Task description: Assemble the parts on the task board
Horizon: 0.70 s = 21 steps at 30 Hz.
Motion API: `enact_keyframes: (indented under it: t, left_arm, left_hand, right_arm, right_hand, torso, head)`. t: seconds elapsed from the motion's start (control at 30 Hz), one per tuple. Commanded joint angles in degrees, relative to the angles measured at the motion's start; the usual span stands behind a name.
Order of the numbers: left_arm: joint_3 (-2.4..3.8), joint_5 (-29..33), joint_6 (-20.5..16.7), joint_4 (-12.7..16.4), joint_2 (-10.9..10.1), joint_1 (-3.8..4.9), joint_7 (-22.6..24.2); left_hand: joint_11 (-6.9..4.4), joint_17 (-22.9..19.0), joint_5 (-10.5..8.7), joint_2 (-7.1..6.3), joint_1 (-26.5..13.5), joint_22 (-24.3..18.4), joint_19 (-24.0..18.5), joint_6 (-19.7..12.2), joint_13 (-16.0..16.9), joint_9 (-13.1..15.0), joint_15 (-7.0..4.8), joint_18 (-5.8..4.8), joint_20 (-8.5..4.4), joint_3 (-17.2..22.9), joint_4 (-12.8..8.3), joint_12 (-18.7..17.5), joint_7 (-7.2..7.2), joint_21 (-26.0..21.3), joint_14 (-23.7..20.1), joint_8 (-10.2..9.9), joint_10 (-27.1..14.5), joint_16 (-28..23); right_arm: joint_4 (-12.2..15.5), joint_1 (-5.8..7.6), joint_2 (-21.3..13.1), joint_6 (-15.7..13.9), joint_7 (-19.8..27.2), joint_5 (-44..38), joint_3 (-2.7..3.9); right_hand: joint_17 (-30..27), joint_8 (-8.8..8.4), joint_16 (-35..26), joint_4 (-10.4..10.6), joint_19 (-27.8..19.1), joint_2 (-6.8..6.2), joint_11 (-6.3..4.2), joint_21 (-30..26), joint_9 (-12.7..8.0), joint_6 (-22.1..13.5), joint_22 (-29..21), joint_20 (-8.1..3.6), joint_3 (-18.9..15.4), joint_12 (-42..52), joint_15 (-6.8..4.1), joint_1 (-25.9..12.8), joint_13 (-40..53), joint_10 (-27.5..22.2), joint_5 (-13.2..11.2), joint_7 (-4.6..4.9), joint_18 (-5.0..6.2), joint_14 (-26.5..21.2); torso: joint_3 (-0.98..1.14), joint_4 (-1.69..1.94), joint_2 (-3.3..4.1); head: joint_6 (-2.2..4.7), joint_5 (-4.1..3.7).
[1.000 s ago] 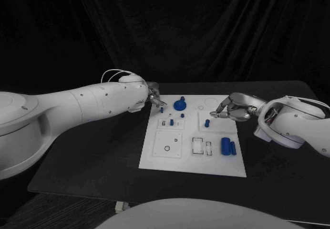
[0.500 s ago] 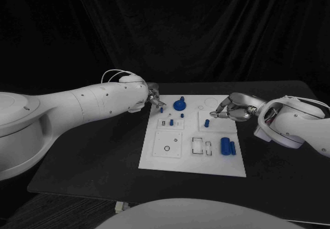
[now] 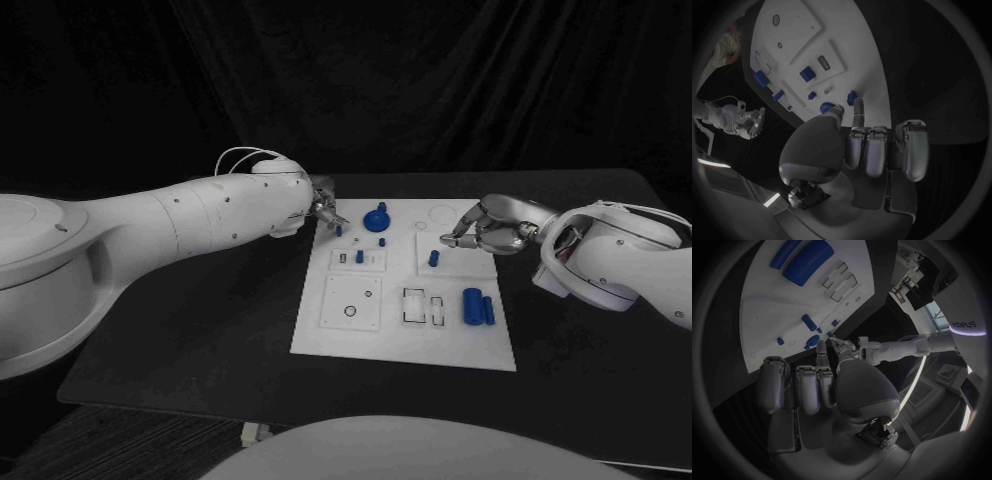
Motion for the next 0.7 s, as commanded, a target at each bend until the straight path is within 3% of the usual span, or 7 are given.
enact_keyframes:
  t: [0.03, 0.7]
  left_arm:
    - [0.07, 0.3, 0.8, -0.2, 0.2, -0.12, 1.0]
    - [0.07, 0.3, 1.7, -2.7, 2.1, -0.27, 0.5]
  left_hand:
    - [0.25, 15.1, 0.23, 0.09, 0.6, 12.3, 0.8, -0.1, 14.8, 0.1, 0.37, 0.00, 0.33, 0.3, -0.2, -0.1, 0.00, -0.4, 6.1, -0.3, 5.6, 0.2]
    - [0.26, 15.1, 1.05, 0.41, 1.1, 12.2, 0.8, -0.3, 14.8, 0.5, 0.37, 0.00, 0.33, 0.8, -0.3, -0.2, 0.00, -0.4, 6.1, -0.5, 5.5, 0.2]
  right_arm:
    - [0.1, -0.13, -0.1, 0.4, -0.6, 0.0, 0.04]
    - [0.3, -0.13, -0.2, 0.8, -0.6, 0.0, 0.04]
  right_hand:
    - [9.1, 0.12, 0.0, -0.1, 0.5, 0.58, -0.48, -0.2, 0.0, 0.2, 11.3, 0.11, -0.3, -0.2, -0.41, 0.3, 3.6, 2.7, 0.2, -0.08, 0.60, 4.4]
    - [9.0, 0.12, -0.1, -0.1, 0.4, 0.65, -0.48, -0.5, 0.0, 0.3, 11.2, 0.11, -0.4, -0.3, -0.41, 0.3, 3.4, 2.6, 0.2, -0.09, 0.65, 4.4]
  torso:
    - [0.01, 0.02, 0.00]
    - [0.00, 0.02, 0.00]
  head:
    - [0.00, -0.12]
    - [0.00, -0.27]
